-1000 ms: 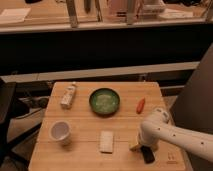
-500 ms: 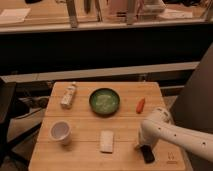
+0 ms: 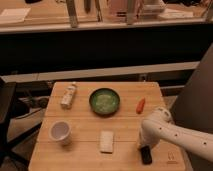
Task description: Place the eraser in the ceramic cup
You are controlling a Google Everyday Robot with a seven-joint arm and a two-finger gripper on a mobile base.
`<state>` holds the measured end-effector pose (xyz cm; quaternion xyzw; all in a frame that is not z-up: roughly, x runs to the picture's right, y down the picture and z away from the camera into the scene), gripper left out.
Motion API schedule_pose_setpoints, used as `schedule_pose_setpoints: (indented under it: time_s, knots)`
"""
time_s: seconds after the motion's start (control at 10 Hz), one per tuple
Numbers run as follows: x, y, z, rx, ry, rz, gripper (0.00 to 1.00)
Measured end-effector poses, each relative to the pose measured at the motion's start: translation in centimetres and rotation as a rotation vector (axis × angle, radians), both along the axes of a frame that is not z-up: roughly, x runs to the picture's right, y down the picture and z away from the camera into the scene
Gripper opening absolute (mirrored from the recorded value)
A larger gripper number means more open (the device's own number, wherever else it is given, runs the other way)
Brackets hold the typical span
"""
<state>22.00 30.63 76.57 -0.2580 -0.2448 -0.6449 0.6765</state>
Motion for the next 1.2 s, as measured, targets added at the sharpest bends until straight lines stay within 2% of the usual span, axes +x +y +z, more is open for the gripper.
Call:
schedule_pose_setpoints:
  time_s: [0.3, 0.6, 1.2]
  knots:
    - [0.2, -3.0, -1.4, 0.016, -0.001, -0.013, 0.01]
    - [0.4, -4.4, -1.8, 0.024, 0.002, -0.023, 0.01]
    - [1.1, -8.1, -4.1, 0.041, 0.013, -0.044, 0.01]
